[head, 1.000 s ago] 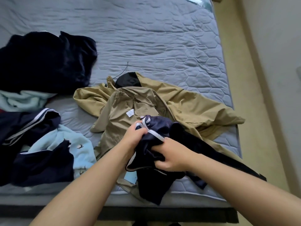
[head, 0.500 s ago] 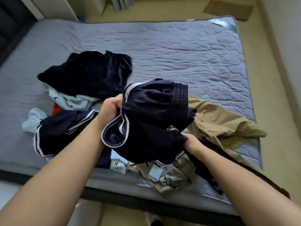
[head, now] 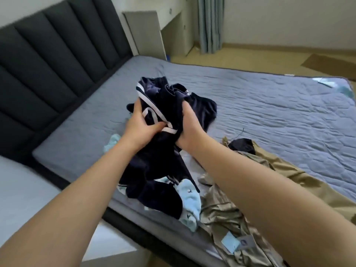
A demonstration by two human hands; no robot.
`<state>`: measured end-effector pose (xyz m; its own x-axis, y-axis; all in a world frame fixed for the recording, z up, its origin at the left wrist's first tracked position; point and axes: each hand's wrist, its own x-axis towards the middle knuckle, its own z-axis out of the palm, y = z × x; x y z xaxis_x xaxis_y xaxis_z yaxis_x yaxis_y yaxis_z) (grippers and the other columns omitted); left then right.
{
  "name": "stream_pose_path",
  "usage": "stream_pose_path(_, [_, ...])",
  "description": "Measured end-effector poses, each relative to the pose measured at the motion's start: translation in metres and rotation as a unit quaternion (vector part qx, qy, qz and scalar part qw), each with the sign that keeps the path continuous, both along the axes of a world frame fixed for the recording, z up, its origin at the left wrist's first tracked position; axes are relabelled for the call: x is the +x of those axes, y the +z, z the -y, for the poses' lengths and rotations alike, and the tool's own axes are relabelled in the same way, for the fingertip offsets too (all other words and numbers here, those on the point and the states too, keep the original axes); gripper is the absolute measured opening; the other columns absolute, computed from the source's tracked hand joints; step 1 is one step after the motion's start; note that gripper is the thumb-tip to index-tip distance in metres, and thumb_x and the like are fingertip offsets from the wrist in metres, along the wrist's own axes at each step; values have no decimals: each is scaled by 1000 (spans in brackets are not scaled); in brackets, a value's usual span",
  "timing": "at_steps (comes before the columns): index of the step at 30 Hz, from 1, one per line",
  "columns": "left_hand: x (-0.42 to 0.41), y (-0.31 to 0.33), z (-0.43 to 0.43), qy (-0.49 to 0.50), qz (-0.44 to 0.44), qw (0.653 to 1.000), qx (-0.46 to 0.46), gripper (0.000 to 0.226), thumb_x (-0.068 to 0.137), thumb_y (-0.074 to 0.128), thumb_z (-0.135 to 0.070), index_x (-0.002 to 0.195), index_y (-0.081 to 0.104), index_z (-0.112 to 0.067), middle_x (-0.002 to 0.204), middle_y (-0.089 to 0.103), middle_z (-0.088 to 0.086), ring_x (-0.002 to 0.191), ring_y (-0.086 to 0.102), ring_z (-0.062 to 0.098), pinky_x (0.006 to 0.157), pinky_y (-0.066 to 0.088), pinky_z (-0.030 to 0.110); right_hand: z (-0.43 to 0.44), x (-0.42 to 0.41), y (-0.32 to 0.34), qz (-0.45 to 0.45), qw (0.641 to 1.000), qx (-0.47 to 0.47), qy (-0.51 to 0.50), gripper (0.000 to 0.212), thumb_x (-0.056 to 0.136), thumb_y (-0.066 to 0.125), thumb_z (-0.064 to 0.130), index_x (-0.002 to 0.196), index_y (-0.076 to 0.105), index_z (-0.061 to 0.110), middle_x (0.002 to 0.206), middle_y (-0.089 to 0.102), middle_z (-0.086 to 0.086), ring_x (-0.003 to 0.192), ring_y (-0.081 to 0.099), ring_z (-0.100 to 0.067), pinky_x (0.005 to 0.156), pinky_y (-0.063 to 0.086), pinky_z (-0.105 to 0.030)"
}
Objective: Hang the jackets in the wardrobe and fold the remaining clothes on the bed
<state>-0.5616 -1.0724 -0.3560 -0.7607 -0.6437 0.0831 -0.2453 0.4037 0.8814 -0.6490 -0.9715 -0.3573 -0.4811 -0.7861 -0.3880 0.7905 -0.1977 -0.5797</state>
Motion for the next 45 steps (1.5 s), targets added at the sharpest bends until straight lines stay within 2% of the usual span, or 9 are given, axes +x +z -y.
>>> stream_pose_path(3, [9,16,53,23,-15,999,-38,77,75,73,-10,135,31,-34,126,55,-15,117,51,1,94,40,14,55,5,10,-66,997,18,47,36,94,45,43,104,67,16,100,73,-9,89,70,-23,77,57,-36])
stream_pose_path(5, [13,-12,77,32,85,995,-31,83,82,69,-12,145,16,-25,140,43,-6,130,42,13,105,35,26,73,4,-14,-161,981,80,69,24,96,45,33,110,61,24,116,65,-6,102,64,-22,85,53,-39])
stream_pose_path(9, [39,-112,83,11,447,893,-52,92,87,60,-31,151,-4,-16,153,27,15,136,34,33,110,32,41,49,7,-116,-274,894,298,191,48,95,48,34,141,37,26,139,45,-2,114,48,-22,88,45,-42])
stream_pose_path(15, [47,-215,11,-112,548,829,-27,83,86,56,-32,150,5,-14,146,31,17,130,39,34,107,35,40,-57,1,-237,-257,829,439,231,45,94,50,24,137,45,10,120,53,-8,93,52,-19,70,45,-28])
stream_pose_path(19, [18,-242,-29,-168,541,822,-48,74,88,52,-28,148,12,-13,147,31,15,129,40,32,103,37,38,-112,-21,-258,-299,804,477,194,32,91,54,17,117,59,1,89,56,-5,77,50,-16,61,40,-25])
stream_pose_path(31, [-52,-406,-211,-320,485,799,-154,61,89,55,-30,142,27,-21,144,30,5,130,34,26,98,40,40,-326,-49,-413,-355,603,687,194,47,87,56,23,132,43,18,137,39,-10,123,42,-30,95,43,-40])
stream_pose_path(36, [-76,-452,-249,-249,459,837,-165,90,85,66,-33,150,2,-30,158,-2,6,143,11,30,108,33,48,-341,-73,-457,-366,603,697,126,71,85,62,22,145,23,26,151,20,-11,130,35,-34,99,40,-46])
stream_pose_path(41, [-83,-473,-253,-200,462,832,-234,36,91,51,-17,127,45,-19,121,47,8,108,50,29,82,42,39,-364,-70,-488,-377,626,661,171,32,87,47,10,118,47,19,114,55,-13,102,55,-34,78,47,-37])
stream_pose_path(45, [-78,-466,-251,-217,390,864,-232,16,90,47,-17,104,55,-15,102,53,7,90,56,30,73,45,37,-389,-53,-488,-431,549,658,283,14,85,49,15,96,58,18,109,57,-8,101,58,-32,72,43,-32])
